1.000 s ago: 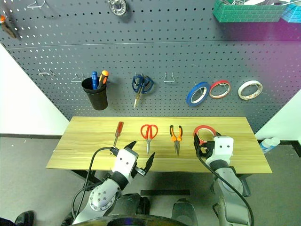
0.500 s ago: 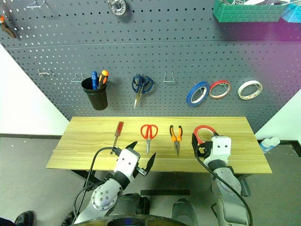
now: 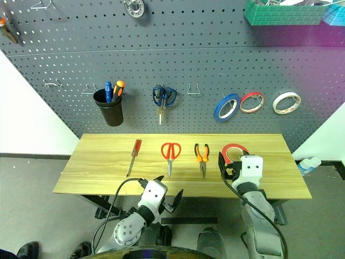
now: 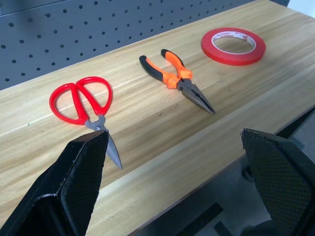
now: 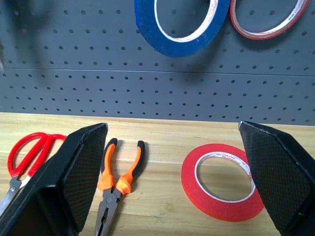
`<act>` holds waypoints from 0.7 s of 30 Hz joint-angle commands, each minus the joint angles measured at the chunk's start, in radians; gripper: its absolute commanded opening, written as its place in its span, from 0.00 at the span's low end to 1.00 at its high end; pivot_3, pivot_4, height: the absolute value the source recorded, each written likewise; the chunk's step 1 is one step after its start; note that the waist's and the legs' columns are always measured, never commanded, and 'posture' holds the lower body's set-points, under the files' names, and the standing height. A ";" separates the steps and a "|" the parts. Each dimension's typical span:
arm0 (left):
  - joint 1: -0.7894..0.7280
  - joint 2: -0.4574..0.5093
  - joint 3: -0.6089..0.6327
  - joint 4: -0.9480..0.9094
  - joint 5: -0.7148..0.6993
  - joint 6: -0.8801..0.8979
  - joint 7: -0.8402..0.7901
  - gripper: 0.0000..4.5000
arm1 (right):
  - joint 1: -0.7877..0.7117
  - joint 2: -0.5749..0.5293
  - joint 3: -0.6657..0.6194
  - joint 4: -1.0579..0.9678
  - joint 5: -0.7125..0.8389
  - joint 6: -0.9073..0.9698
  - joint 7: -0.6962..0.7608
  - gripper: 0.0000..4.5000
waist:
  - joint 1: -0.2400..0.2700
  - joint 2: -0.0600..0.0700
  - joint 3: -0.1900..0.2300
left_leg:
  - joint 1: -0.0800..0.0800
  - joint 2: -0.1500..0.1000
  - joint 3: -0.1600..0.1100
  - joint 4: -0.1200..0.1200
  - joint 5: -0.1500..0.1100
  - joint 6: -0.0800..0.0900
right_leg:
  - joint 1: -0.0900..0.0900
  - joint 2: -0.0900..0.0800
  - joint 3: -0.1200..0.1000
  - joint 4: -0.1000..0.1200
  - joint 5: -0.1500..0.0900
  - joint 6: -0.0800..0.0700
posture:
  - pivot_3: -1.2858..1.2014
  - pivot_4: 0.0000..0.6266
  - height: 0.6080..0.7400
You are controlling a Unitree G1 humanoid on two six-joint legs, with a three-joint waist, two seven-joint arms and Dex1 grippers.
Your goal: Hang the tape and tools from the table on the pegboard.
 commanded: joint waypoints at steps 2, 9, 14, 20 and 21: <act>0.040 -0.133 -0.291 -0.072 0.025 -0.022 0.011 1.00 | -0.011 0.000 -0.001 -0.038 0.006 -0.009 0.005 1.00 | 0.000 0.000 0.000 | 0.000 0.000 0.000 0.000 0.000 0.000 | 0.000 0.000 0.000 0.000 0.000 0.000 | 0.49 0.00 1.00; 0.036 -0.135 -0.291 -0.065 0.019 -0.022 0.007 1.00 | -0.014 0.000 -0.001 -0.039 0.002 -0.008 0.002 1.00 | 0.000 0.000 0.000 | 0.000 0.000 0.000 0.000 0.000 0.000 | 0.000 0.000 0.000 0.000 0.000 0.000 | 0.49 0.00 1.00; 0.036 -0.135 -0.290 -0.071 0.020 -0.023 0.010 1.00 | -0.014 0.001 -0.002 -0.040 0.005 -0.006 0.002 1.00 | 0.000 0.000 0.000 | 0.000 0.000 0.000 0.000 0.000 0.000 | 0.000 0.000 0.000 0.000 0.000 0.000 | 0.49 0.00 1.00; 0.037 -0.132 -0.289 -0.077 0.019 -0.018 0.009 1.00 | -0.013 0.004 0.002 -0.043 0.003 -0.007 0.002 1.00 | 0.000 0.000 0.000 | 0.000 0.000 0.000 0.000 0.000 0.000 | 0.000 0.000 0.000 0.000 0.000 0.000 | 0.49 0.00 1.00; 0.038 -0.131 -0.288 -0.078 0.018 -0.018 0.008 1.00 | -0.013 0.004 0.003 -0.043 0.004 -0.006 0.003 1.00 | 0.000 0.000 0.000 | 0.000 0.000 0.000 0.000 0.000 0.000 | 0.000 0.000 0.000 0.000 0.000 0.000 | 0.49 0.00 1.00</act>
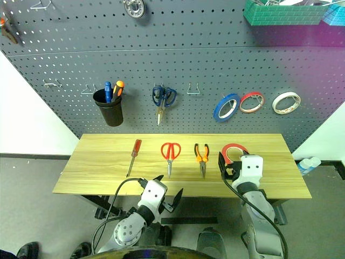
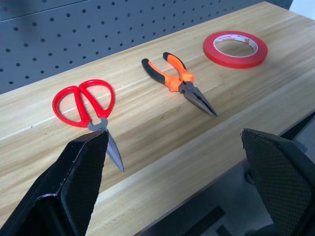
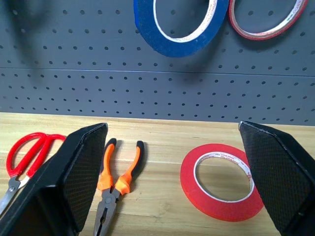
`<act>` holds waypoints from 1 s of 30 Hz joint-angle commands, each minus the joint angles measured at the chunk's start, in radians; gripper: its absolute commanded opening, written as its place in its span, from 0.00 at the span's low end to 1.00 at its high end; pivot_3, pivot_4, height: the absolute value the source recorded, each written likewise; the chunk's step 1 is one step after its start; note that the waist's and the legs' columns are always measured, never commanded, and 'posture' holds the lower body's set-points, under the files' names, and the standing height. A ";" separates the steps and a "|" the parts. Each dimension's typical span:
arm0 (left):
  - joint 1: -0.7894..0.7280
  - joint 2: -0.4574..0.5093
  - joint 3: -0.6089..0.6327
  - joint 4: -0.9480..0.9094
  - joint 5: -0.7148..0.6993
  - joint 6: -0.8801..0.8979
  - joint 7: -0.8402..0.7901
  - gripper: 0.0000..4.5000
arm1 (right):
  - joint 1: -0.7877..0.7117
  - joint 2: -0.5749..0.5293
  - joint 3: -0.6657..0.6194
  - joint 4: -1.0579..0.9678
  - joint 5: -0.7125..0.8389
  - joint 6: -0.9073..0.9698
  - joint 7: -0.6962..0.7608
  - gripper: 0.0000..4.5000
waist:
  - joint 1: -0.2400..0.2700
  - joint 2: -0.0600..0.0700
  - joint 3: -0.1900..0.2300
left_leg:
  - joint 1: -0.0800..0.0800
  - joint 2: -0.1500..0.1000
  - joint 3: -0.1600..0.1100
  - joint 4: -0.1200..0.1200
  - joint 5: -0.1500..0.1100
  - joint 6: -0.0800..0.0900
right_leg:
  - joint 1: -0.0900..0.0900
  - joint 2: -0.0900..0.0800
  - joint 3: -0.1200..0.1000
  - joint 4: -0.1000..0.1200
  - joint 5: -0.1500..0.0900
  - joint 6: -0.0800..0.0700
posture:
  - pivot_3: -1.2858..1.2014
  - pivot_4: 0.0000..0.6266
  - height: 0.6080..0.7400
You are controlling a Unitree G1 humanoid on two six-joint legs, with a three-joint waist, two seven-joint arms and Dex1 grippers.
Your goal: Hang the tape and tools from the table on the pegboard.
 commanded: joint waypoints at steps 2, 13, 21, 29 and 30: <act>0.038 -0.129 -0.287 -0.082 0.021 -0.013 0.002 1.00 | -0.012 0.004 0.005 -0.044 0.002 -0.007 0.000 1.00 | 0.000 0.000 0.000 | 0.000 0.000 0.000 0.000 0.000 0.000 | 0.000 0.000 0.000 0.000 0.000 0.000 | 0.49 0.00 1.00; 0.041 -0.122 -0.276 -0.100 0.024 -0.015 0.012 1.00 | -0.007 0.006 0.006 -0.049 0.006 -0.006 0.001 1.00 | 0.000 0.000 0.000 | 0.000 0.000 0.000 0.000 0.000 0.000 | 0.000 0.000 0.000 0.000 0.000 0.000 | 0.49 0.00 1.00; 0.053 -0.067 -0.085 -0.214 0.061 -0.009 0.087 1.00 | -0.001 0.005 0.007 -0.054 0.004 -0.007 0.000 1.00 | 0.000 0.000 0.000 | 0.000 0.000 0.000 0.000 0.000 0.000 | 0.000 0.000 0.000 0.000 0.000 0.000 | 0.49 0.00 1.00; -0.339 0.180 0.634 0.088 -0.386 0.017 -0.112 1.00 | 0.005 0.006 0.009 -0.060 0.007 -0.006 -0.001 1.00 | -0.003 0.002 -0.003 | 0.000 0.003 -0.008 0.000 0.002 -0.003 | -0.005 0.011 0.002 0.003 0.002 -0.006 | 0.49 0.00 1.00; -0.341 0.173 0.638 0.079 -0.375 0.017 -0.110 1.00 | 0.006 0.007 0.009 -0.061 0.005 -0.006 -0.002 1.00 | -0.003 0.003 -0.004 | 0.001 0.000 -0.008 0.000 0.002 -0.003 | -0.004 0.012 0.004 0.003 0.002 -0.006 | 0.49 0.00 1.00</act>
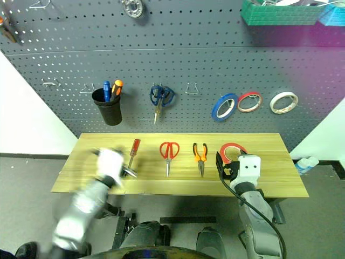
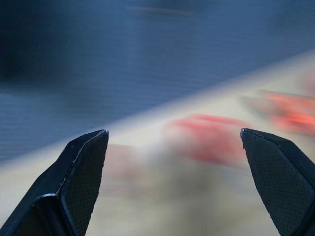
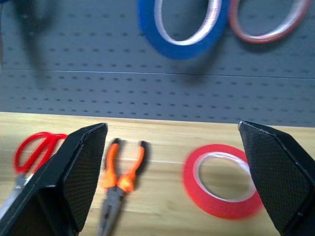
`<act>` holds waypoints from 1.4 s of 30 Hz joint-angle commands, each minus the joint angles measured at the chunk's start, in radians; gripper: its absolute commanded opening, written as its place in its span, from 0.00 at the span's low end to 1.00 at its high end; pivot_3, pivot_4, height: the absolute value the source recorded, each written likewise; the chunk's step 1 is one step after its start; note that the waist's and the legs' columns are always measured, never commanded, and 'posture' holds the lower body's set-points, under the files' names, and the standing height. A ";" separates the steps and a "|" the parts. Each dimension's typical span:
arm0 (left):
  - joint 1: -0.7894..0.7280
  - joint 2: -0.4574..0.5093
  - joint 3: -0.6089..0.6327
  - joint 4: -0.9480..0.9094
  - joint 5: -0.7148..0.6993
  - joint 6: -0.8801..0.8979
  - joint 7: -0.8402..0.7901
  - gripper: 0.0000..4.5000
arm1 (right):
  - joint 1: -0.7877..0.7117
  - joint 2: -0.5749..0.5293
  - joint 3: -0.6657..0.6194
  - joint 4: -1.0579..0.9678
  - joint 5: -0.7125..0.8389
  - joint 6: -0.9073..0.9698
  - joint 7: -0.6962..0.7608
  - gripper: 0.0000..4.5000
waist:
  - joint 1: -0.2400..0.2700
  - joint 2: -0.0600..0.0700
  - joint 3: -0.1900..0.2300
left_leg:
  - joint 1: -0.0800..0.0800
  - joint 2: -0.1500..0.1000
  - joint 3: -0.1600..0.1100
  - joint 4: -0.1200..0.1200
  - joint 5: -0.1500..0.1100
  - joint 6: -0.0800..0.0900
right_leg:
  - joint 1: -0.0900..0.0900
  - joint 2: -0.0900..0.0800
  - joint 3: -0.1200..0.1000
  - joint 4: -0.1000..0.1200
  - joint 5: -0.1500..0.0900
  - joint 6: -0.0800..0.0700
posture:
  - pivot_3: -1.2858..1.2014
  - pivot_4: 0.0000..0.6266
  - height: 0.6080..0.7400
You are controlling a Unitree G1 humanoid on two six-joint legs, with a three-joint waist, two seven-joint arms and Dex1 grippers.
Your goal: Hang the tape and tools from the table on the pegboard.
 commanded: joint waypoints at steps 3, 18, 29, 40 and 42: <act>0.005 -0.072 -0.025 -0.018 -0.043 -0.002 -0.053 1.00 | -0.019 0.008 0.008 -0.045 0.003 -0.006 0.000 1.00 | 0.000 -0.010 0.000 | 0.000 -0.008 0.005 0.001 -0.002 0.008 | 0.000 -0.005 0.011 -0.001 0.002 0.006 | 0.49 0.00 1.00; 0.085 0.115 -0.032 -0.053 -0.321 0.180 -0.563 1.00 | -0.029 0.012 0.020 -0.034 0.001 -0.008 -0.005 1.00 | -0.010 -0.014 -0.002 | 0.001 -0.002 0.006 -0.001 -0.003 0.001 | -0.005 0.000 0.021 -0.001 0.002 0.004 | 0.49 0.00 1.00; 0.132 0.259 -0.052 -0.050 -0.298 0.148 -0.762 1.00 | -0.027 0.012 0.016 -0.040 0.005 -0.004 -0.005 1.00 | -0.009 -0.014 -0.003 | 0.002 -0.002 0.009 -0.003 -0.004 0.001 | -0.007 0.000 0.026 -0.001 0.001 0.001 | 0.49 0.00 1.00; 0.055 0.243 -0.026 0.041 -0.219 -0.042 -0.787 1.00 | -0.017 0.012 0.050 -0.038 -0.002 0.008 0.014 1.00 | -0.006 -0.014 -0.003 | 0.005 -0.002 0.017 -0.011 -0.003 0.001 | -0.010 -0.001 0.033 -0.001 0.002 0.003 | 0.49 0.00 1.00; 0.042 0.241 -0.025 0.049 -0.219 -0.044 -0.783 1.00 | -0.090 -0.004 0.052 -0.005 -0.008 0.063 0.008 1.00 | -0.008 -0.014 -0.003 | 0.005 -0.002 0.018 -0.011 -0.003 0.001 | -0.010 -0.001 0.033 -0.001 0.002 0.004 | 0.49 0.00 1.00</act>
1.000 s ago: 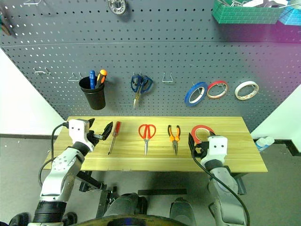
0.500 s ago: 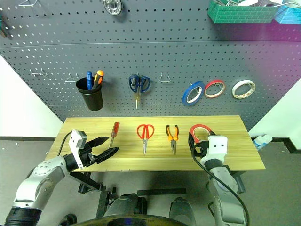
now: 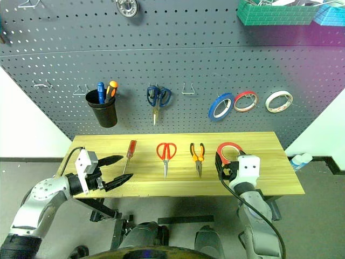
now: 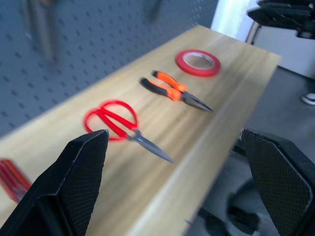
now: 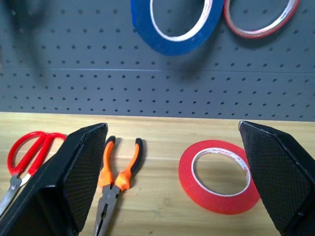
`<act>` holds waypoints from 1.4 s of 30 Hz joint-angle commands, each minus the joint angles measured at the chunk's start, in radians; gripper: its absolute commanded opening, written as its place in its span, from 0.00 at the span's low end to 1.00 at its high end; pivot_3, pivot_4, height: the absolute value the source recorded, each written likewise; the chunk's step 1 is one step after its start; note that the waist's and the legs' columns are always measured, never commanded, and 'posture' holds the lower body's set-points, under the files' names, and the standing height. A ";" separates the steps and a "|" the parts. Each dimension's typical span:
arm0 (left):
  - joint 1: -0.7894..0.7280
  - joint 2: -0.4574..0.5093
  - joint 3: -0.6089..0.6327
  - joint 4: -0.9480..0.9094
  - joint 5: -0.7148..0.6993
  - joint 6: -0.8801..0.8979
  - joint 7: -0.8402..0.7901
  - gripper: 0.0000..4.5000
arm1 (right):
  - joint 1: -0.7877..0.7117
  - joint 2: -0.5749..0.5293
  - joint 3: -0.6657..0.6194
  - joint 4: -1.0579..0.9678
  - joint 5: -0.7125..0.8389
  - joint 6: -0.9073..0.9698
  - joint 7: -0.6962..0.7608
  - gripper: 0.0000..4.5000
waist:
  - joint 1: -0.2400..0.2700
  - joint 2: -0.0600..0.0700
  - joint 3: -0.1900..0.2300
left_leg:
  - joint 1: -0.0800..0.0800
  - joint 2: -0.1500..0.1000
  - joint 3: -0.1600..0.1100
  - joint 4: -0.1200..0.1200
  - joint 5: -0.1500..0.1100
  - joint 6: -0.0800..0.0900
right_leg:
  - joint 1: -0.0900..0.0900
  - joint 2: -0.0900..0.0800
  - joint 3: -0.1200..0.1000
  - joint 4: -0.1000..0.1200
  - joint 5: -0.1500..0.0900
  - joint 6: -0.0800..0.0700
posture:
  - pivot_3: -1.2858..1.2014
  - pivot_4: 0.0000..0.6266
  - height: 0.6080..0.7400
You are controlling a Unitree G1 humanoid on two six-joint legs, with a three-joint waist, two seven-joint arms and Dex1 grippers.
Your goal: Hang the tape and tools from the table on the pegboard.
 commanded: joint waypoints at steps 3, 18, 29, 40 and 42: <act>-0.032 -0.005 0.026 -0.015 -0.010 -0.016 0.011 1.00 | -0.251 -0.052 -0.003 0.100 0.004 0.145 0.013 1.00 | -0.024 0.000 0.001 | 0.000 0.001 0.002 0.001 0.000 0.000 | -0.001 0.001 0.002 0.000 0.001 -0.002 | 0.49 0.00 1.00; -0.025 -0.020 0.017 -0.112 -0.031 0.054 0.063 1.00 | -0.431 -0.239 0.043 0.348 -0.020 0.271 0.220 1.00 | -0.024 -0.005 -0.002 | 0.002 0.003 0.001 0.000 0.001 0.002 | -0.001 0.005 0.008 0.000 0.002 -0.003 | 0.49 0.03 1.00; -0.033 -0.014 0.026 -0.265 -0.072 0.188 0.144 1.00 | -0.511 -0.334 0.118 0.501 -0.072 0.243 0.388 1.00 | -0.022 -0.005 0.002 | 0.001 0.002 0.001 0.000 0.001 0.002 | 0.000 0.004 0.008 -0.001 0.002 -0.004 | 0.50 0.06 1.00; 0.035 -0.014 0.041 -0.325 -0.087 0.193 0.164 1.00 | -0.535 -0.307 0.143 0.537 -0.093 0.296 0.383 1.00 | -0.018 -0.007 0.021 | 0.001 0.002 0.001 0.000 0.001 0.002 | 0.000 0.003 0.008 -0.002 0.001 -0.006 | 0.50 0.12 1.00; 0.052 -0.015 0.044 -0.331 -0.084 0.188 0.166 1.00 | -0.522 -0.300 0.145 0.526 -0.097 0.296 0.371 1.00 | -0.019 -0.007 0.028 | 0.001 0.003 0.001 0.000 0.001 0.002 | 0.000 0.003 0.008 -0.002 0.001 -0.006 | 0.51 0.14 1.00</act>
